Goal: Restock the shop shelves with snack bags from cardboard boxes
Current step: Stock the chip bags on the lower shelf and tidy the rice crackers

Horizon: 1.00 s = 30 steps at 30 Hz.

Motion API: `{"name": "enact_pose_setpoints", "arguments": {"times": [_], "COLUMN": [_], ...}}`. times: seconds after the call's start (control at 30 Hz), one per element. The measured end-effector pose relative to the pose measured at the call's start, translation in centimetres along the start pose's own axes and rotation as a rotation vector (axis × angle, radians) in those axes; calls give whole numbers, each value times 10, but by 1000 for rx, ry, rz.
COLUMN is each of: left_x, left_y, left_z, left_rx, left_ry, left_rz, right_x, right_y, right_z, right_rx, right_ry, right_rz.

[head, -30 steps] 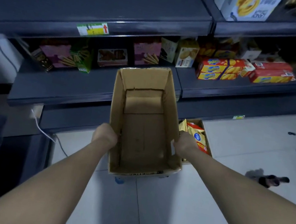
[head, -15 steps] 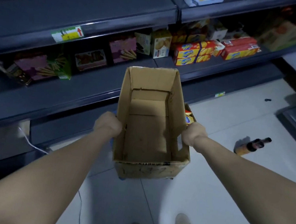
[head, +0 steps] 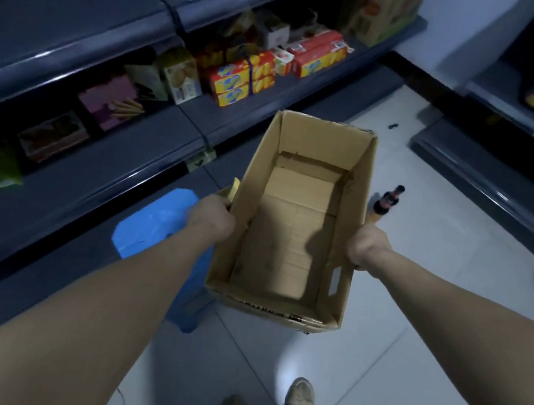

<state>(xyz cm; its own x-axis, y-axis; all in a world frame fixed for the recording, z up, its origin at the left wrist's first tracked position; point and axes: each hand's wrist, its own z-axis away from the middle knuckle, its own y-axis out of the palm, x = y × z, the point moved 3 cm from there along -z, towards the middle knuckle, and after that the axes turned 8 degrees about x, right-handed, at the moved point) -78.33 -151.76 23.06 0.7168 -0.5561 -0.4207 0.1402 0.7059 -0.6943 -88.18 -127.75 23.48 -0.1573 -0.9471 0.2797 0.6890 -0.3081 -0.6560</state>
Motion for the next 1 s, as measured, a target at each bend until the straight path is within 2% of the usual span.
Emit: {"name": "enact_pose_setpoints", "arguments": {"times": [0.2,0.43,1.0], "left_x": [-60,-84,-24], "left_y": [52,118,266], "left_z": [-33,-83,-228], "left_rx": [72,130,257], "left_ry": [89,126,174], "left_rz": [-47,-99,-190], "right_x": [-61,-117,-192], "right_y": [-21,-11,134], "right_z": [-40,-97,-244], "right_rx": [20,60,156], "right_ry": [116,174,388], "right_rz": [-50,-128,-328]}}
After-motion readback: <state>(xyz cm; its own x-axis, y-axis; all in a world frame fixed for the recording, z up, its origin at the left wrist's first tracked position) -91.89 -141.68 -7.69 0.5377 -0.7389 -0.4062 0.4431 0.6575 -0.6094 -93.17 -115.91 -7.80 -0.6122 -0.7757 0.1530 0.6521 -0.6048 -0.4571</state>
